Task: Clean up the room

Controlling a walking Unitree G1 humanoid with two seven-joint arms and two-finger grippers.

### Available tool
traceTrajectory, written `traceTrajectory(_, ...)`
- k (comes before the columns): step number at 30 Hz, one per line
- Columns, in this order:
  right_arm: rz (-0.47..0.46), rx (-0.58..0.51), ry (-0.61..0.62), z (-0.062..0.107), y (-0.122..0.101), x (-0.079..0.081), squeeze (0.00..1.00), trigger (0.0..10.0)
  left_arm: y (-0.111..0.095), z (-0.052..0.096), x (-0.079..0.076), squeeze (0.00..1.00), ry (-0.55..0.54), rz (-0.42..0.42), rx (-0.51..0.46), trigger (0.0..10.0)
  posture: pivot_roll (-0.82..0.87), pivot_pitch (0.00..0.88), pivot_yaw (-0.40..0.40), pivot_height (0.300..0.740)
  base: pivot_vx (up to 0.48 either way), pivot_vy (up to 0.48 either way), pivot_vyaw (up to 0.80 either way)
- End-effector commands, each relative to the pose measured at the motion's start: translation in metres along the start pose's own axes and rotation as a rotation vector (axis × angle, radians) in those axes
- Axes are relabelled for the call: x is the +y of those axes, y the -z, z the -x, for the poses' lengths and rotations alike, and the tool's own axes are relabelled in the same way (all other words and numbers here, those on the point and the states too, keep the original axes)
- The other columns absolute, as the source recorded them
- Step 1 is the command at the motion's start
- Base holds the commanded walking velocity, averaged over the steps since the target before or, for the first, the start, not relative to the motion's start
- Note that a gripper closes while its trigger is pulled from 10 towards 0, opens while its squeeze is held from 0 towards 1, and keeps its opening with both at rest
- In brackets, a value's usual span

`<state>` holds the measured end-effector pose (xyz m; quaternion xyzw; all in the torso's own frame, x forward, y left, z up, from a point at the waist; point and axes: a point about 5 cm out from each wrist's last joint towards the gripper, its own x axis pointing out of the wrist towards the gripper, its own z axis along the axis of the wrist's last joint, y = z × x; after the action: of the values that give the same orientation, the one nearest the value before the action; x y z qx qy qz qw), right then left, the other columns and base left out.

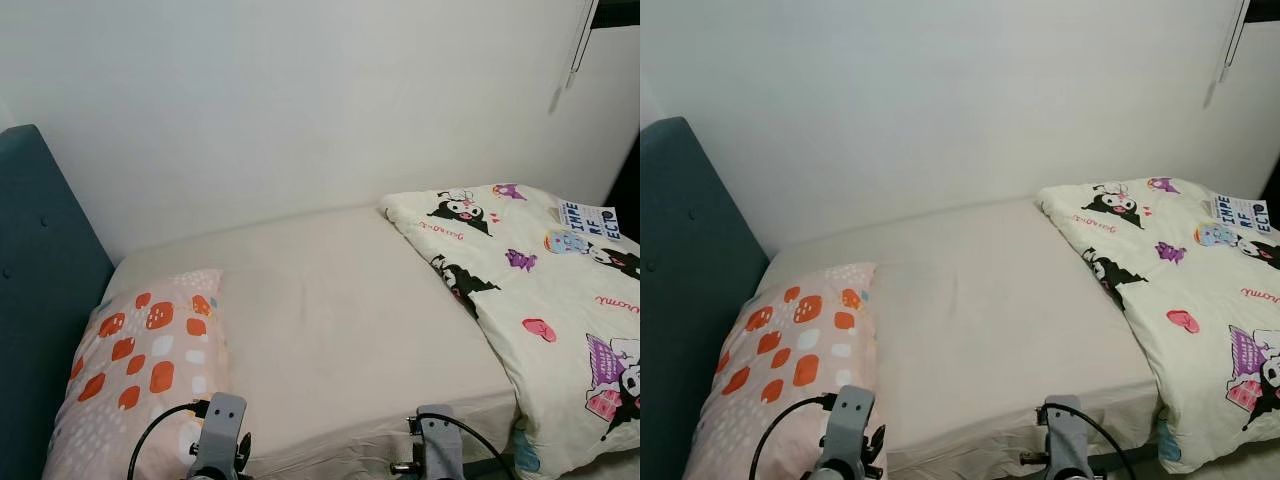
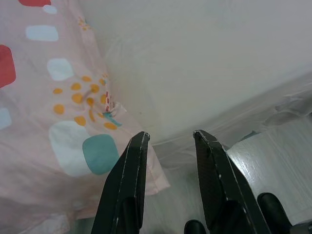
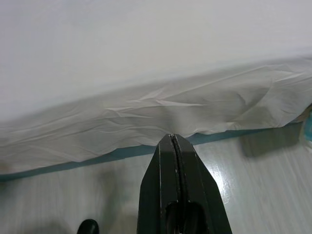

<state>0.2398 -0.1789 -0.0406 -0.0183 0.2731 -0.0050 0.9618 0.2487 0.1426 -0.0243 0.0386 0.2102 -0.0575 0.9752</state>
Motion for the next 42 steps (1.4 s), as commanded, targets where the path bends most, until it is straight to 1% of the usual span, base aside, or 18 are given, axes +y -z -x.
traceTrajectory(1,-0.003,-0.004,-0.016,0.001,0.002,0.004,0.0,10.0,0.003,0.001,0.006,0.0,-0.015,-0.008,0.013,10.0,-0.05,0.056,0.038,0.74,0.0,0.0,0.0)
traceTrajectory(2,-0.002,-0.003,-0.017,0.001,0.002,0.005,0.0,10.0,0.003,0.001,0.006,0.0,-0.015,-0.008,0.013,10.0,-0.05,0.056,0.038,0.74,0.0,0.0,0.0)
traceTrajectory(7,0.069,0.025,-0.009,0.001,0.004,0.004,0.0,10.0,0.003,0.002,0.006,0.0,-0.012,-0.009,0.015,10.0,-0.05,0.058,0.041,0.74,0.0,0.0,0.0)
traceTrajectory(12,0.06,0.029,-0.014,0.001,0.006,0.004,0.0,10.0,0.004,0.002,0.006,0.0,-0.01,-0.01,0.017,10.0,-0.05,0.059,0.039,0.74,0.0,0.0,0.0)
traceTrajectory(17,0.074,0.034,-0.013,0.002,0.007,0.005,0.0,10.0,0.004,0.002,0.007,0.0,-0.018,-0.007,0.018,10.0,-0.05,0.064,0.04,0.74,0.0,0.0,0.0)
traceTrajectory(18,0.028,0.047,-0.016,0.003,0.009,0.006,0.0,10.0,0.005,0.002,0.008,0.0,-0.019,-0.008,0.019,10.0,-0.05,0.066,0.044,0.74,0.0,0.0,0.0)
traceTrajectory(19,0.028,0.047,-0.016,0.003,0.009,0.006,0.0,10.0,0.005,0.002,0.008,0.0,-0.019,-0.008,0.019,10.0,-0.05,0.066,0.044,0.74,0.0,0.0,0.0)
traceTrajectory(22,-0.063,0.048,-0.032,0.003,0.011,0.007,0.0,10.0,0.005,0.002,0.008,0.0,-0.018,-0.009,0.022,10.0,-0.05,0.068,0.042,0.74,0.0,0.0,0.0)
traceTrajectory(26,-0.081,0.047,-0.054,0.003,0.011,0.01,0.0,10.0,0.004,0.002,0.006,0.0,-0.019,-0.006,0.019,10.0,-0.05,0.071,0.041,0.74,0.0,0.0,0.0)
traceTrajectory(27,-0.071,0.056,-0.044,0.003,0.011,0.01,0.0,10.0,0.004,0.002,0.006,0.0,-0.019,-0.006,0.019,10.0,-0.05,0.072,0.041,0.74,0.0,0.0,0.0)
traceTrajectory(28,-0.038,0.063,-0.032,0.002,0.011,0.01,0.0,10.0,0.005,0.002,0.007,0.0,-0.019,-0.006,0.02,10.0,-0.05,0.071,0.043,0.74,0.0,0.0,0.0)
traceTrajectory(29,-0.038,0.063,-0.032,0.002,0.011,0.01,0.0,10.0,0.005,0.002,0.007,0.0,-0.019,-0.006,0.02,10.0,-0.05,0.071,0.043,0.74,0.0,0.0,0.0)
traceTrajectory(31,0.043,0.033,-0.031,0.002,0.008,0.012,0.0,10.0,0.005,0.003,0.007,0.0,-0.018,-0.008,0.02,10.0,-0.05,0.073,0.049,0.74,0.0,0.0,0.0)
traceTrajectory(38,0.102,0.001,-0.045,0.002,0.004,0.017,0.0,10.0,0.006,0.004,0.01,0.0,-0.01,-0.025,0.026,10.0,-0.04,0.072,0.052,0.74,0.0,0.0,0.0)
traceTrajectory(39,0.096,-0.001,-0.051,0.002,0.004,0.017,0.0,10.0,0.006,0.004,0.011,0.0,-0.01,-0.028,0.025,10.0,-0.04,0.078,0.043,0.74,0.0,0.0,0.0)
traceTrajectory(40,0.059,0.002,-0.062,0.002,0.004,0.017,0.0,10.0,0.005,0.003,0.011,0.0,-0.013,-0.026,0.021,10.0,-0.04,0.078,0.036,0.74,0.0,0.0,0.0)
traceTrajectory(41,0.059,0.002,-0.062,0.002,0.004,0.017,0.0,10.0,0.005,0.003,0.011,0.0,-0.013,-0.026,0.021,10.0,-0.04,0.078,0.036,0.74,0.0,0.0,0.0)
traceTrajectory(42,-0.009,0.025,-0.06,0.001,0.005,0.016,0.0,10.0,0.005,0.003,0.01,0.0,-0.017,-0.023,0.021,10.0,-0.04,0.081,0.03,0.74,0.0,0.0,0.0)
